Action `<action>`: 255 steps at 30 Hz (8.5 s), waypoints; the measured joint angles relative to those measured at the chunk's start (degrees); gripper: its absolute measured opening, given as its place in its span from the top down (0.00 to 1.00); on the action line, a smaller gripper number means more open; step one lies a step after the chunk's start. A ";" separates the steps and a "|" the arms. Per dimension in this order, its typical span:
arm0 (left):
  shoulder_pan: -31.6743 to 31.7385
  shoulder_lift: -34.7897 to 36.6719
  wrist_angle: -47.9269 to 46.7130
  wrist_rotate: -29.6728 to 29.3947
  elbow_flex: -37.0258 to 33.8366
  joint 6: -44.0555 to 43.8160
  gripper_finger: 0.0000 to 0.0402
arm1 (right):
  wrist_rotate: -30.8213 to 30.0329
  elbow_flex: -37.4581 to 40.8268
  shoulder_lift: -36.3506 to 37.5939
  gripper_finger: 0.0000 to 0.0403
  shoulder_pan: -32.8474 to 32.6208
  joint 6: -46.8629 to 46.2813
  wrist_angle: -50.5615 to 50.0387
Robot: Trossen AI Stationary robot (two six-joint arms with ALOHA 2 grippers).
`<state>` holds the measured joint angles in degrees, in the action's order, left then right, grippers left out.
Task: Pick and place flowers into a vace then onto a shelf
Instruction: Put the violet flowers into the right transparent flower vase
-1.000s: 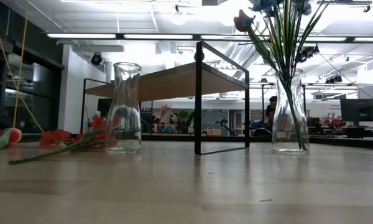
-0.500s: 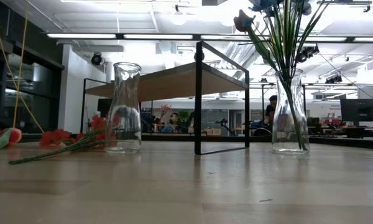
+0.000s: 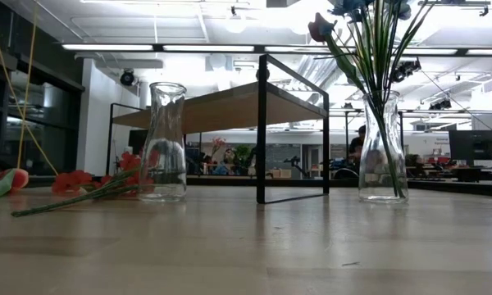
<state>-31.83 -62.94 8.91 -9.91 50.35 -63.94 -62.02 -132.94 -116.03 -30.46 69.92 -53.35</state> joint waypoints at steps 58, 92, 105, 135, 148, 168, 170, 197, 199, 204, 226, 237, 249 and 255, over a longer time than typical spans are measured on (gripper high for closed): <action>0.00 -0.50 10.01 -21.65 0.00 30.96 0.91 | -27.71 -0.07 0.64 0.72 -7.28 -29.74 -7.44; 6.11 -15.21 3.76 -14.74 25.11 58.15 0.91 | 51.07 -0.07 15.65 0.72 10.31 -82.23 12.36; 7.19 -15.21 4.20 -12.74 25.11 57.48 0.91 | 51.04 -0.07 15.54 0.72 11.87 -80.06 12.75; 7.15 -15.20 0.85 -12.87 25.11 56.17 0.61 | 47.07 0.00 17.39 0.99 12.46 -72.29 7.97; 7.08 -15.21 -4.67 -14.80 25.09 56.17 0.27 | 26.47 -0.07 28.47 1.00 8.06 -69.80 -1.75; 7.08 -15.21 -11.12 -24.85 25.07 56.15 0.30 | 6.82 3.11 41.94 1.00 -3.67 -105.44 -36.63; 7.08 -15.21 -11.64 -24.83 25.07 56.16 0.30 | 7.03 5.85 43.62 1.00 -3.67 -107.23 -36.32; 7.08 -15.21 -12.50 -24.84 25.07 55.88 0.29 | 7.98 57.33 65.41 1.00 -3.63 -130.34 -20.76; 7.08 -15.21 -12.50 -24.85 25.07 55.88 0.29 | 7.41 61.37 66.82 1.00 -3.59 -130.50 -16.84; 7.08 -15.21 -12.50 -24.85 25.07 54.89 0.29 | 5.96 69.91 69.51 1.00 -3.56 -128.76 -4.90; 7.08 -15.21 -12.48 -24.87 25.07 53.15 0.29 | 5.22 81.41 69.52 1.00 -3.25 -127.98 7.81; 7.08 -15.21 -12.48 -24.87 25.07 53.15 0.29 | 3.05 81.40 66.48 1.00 -3.25 -126.43 7.29; 7.08 -15.21 -12.50 -24.87 25.07 53.15 0.29 | 2.88 81.40 64.54 1.00 -3.25 -126.53 6.52; 7.08 -15.21 -12.49 -24.87 25.07 53.15 0.29 | 2.71 81.40 64.53 1.00 -3.25 -126.63 5.89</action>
<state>-24.75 -78.15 -3.58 -34.79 75.42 -10.79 -59.32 -51.55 -51.50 -33.71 -56.71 -47.46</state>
